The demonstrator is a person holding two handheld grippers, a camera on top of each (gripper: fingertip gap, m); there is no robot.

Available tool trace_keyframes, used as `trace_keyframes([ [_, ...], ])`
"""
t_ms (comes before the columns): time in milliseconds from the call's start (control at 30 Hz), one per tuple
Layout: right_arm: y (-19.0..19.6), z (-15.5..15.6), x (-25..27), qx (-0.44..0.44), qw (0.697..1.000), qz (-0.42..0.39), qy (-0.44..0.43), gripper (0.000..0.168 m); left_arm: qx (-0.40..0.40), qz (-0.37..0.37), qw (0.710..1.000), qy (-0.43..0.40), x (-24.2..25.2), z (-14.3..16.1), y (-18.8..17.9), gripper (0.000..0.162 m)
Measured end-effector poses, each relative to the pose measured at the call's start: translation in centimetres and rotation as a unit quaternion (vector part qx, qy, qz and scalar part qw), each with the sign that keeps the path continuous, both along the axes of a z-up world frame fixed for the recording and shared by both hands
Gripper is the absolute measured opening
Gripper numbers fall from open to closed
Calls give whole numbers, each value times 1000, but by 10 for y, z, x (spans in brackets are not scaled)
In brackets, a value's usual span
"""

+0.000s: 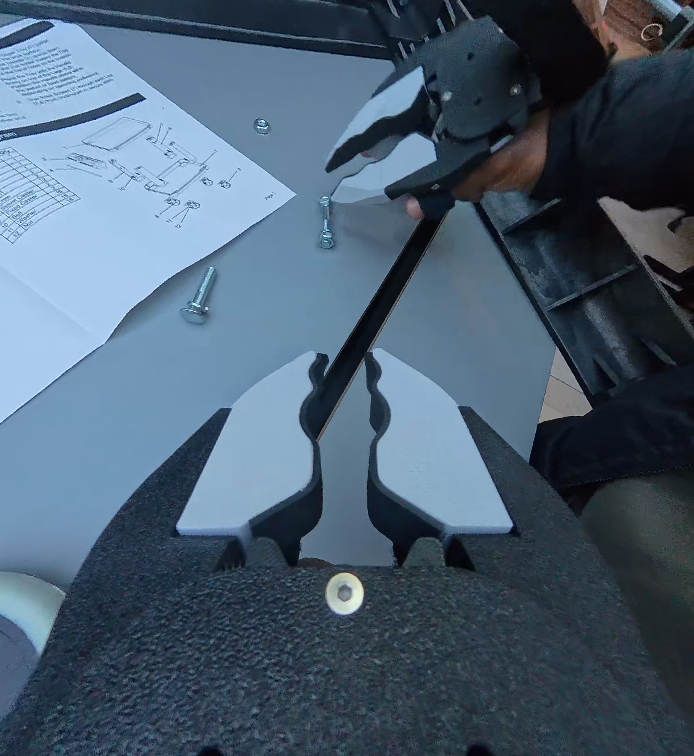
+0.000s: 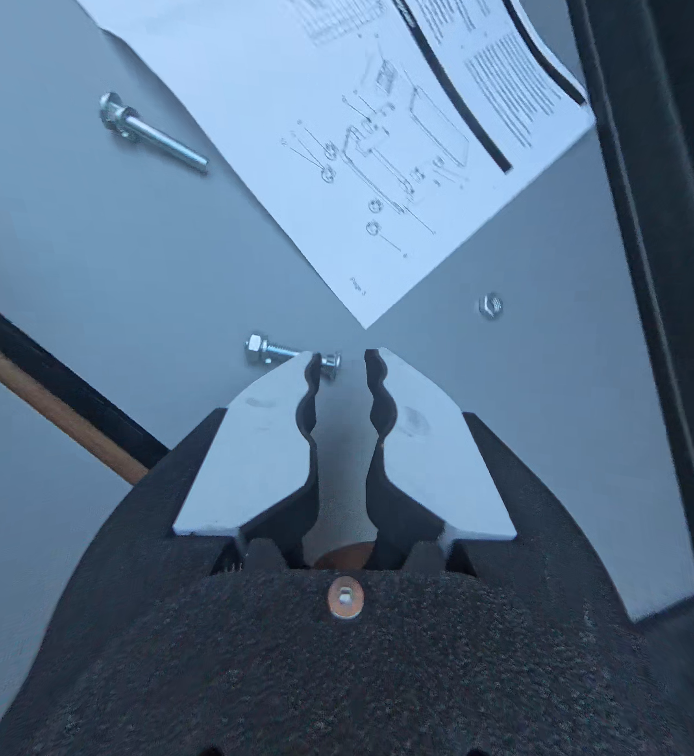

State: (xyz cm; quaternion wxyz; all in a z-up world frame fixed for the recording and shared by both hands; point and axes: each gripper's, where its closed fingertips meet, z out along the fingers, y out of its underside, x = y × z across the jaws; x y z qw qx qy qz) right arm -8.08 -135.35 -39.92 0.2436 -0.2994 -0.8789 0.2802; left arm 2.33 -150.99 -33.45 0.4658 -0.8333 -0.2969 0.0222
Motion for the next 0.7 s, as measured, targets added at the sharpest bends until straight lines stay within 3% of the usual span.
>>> trace_keyframes([
  [167,-15,-5,5,81,971,223,-41,32,0,-7,1000,-1,0,4,5,20],
  [267,-13,-13,9,146,943,296,-46,34,1,-1,1000,-6,-1,5,1,20],
  [367,-10,-24,9,163,932,318,-68,31,3,14,1000,-15,-3,3,-6,20],
  [500,-12,-27,13,158,925,327,-110,15,9,28,999,-25,-7,3,-12,20],
  [700,-12,-29,12,99,955,205,-192,11,28,32,998,-37,-13,8,-8,19],
])
